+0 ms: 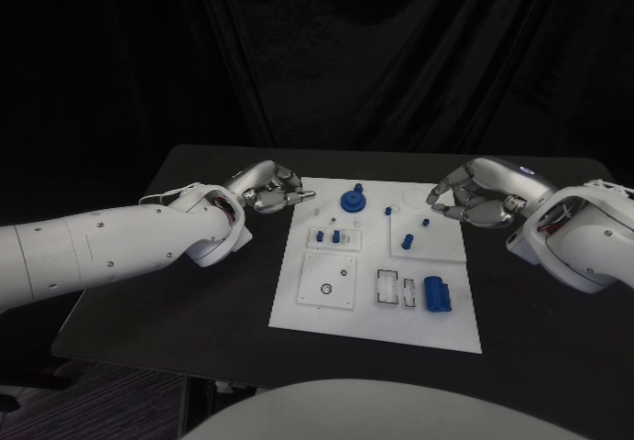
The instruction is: Assemble the parts on the task board
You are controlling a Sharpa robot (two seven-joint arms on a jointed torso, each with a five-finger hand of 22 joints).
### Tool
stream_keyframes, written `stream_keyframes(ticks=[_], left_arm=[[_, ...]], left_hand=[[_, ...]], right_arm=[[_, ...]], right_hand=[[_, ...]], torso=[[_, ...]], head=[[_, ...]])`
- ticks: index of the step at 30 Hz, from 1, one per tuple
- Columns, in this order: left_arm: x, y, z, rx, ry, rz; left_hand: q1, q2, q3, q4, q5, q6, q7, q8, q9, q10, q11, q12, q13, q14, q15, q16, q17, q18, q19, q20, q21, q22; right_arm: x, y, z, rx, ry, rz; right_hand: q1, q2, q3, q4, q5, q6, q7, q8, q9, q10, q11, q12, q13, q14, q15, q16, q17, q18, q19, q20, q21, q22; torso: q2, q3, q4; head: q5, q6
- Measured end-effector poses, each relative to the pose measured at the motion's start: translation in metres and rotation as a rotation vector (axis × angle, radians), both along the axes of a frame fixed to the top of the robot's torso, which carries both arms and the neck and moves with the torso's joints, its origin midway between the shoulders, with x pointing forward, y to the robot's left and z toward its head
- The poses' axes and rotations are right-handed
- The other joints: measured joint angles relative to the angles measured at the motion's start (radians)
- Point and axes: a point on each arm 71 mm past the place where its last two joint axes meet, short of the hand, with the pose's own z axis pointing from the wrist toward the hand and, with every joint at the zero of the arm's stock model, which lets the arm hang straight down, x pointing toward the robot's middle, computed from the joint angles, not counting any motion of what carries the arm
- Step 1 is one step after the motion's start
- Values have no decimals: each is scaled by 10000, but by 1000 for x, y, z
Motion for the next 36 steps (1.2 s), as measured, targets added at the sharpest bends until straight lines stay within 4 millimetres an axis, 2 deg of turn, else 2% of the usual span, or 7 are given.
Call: stream_keyframes(ticks=[5,8,14,20,26,31,36], left_arm=[[0,3,4,-1139,-251,-714],[-3,4,5,-2014,-396,-1285],[-12,8,2,-3660,-245,-1905],[-22,10,1,-4772,196,-2020],[-28,10,0,-5320,570,-2201],[-31,11,-1,-5625,830,-2291],[-34,11,-2,-5897,1061,-2346]], left_hand=[[911,150,235,25,174,-698,282,96,2,-2464,308,-2247,-148,-2121,386,-1319,-379,530,-3012,318,-2422,-700],[1457,167,415,204,344,-986,465,174,-284,-4630,645,-3790,-320,-4355,748,-2539,-1710,526,-4404,637,-4384,-2057],[2211,126,754,429,817,-1308,788,174,-1329,-7590,1094,-6464,-2384,-7840,1289,-5012,-4226,525,-6635,1033,-7536,-4049],[2987,-9,1399,461,1597,-1621,896,-46,-2752,-9192,1410,-8569,-4813,-9968,1692,-7357,-6685,523,-8114,1196,-9628,-5242],[3338,-212,2005,486,2188,-1949,852,-727,-4283,-10367,1421,-9948,-6759,-11500,1759,-9151,-8586,524,-9379,1145,-11045,-5982],[3378,-252,2399,470,2390,-2088,819,-1362,-5599,-11173,1245,-10661,-8177,-12589,1633,-10663,-10091,523,-10252,1160,-12090,-6651],[3418,-292,2603,408,2568,-2084,815,-1724,-6525,-11416,1240,-10774,-9097,-13074,1604,-11377,-10965,524,-10629,1319,-12730,-7134]], right_arm=[[15,-3,9,-88,-350,-232],[26,-4,10,-199,-491,-395],[45,4,8,-504,-643,-477],[55,16,-2,-1216,-689,-370],[61,28,-14,-2002,-701,-162],[61,37,-25,-2411,-581,40],[59,40,-30,-2665,-467,153]], right_hand=[[-23,-23,79,79,0,0,0,-48,40,-941,22,-919,-989,0,-1,-72,0,0,-42,-28,-173,0],[27,-74,194,52,10,0,0,-116,50,-1928,86,-1820,-1846,0,0,-157,0,166,-110,40,-396,-1],[312,-356,567,8,39,-202,202,-270,61,-4568,257,-4556,-4504,-3,164,-504,-114,165,-433,148,-1103,-1],[266,-689,820,-30,-145,-811,450,-579,-9,-5637,590,-6538,-6134,-247,437,-704,-327,320,-738,379,-1701,-1],[45,-911,823,-33,-533,-1147,429,-659,-80,-5969,922,-7910,-7452,-246,692,-580,-248,319,-697,591,-1702,-1],[-32,-988,737,-33,-662,-1360,427,-716,-244,-5967,920,-8289,-7925,-195,771,-461,-160,319,-642,644,-1582,-2],[-32,-987,624,-146,-662,-1731,476,-716,-509,-5985,1008,-8639,-8398,-260,847,-457,-171,319,-642,716,-1583,-2]], torso=[[5,-3,0],[26,-7,9],[82,-31,78],[268,-171,237],[438,-290,360],[640,-440,504],[755,-533,587]], head=[[-32,0],[-107,0],[-311,0],[-630,0],[-816,0],[-995,0],[-1119,0]])
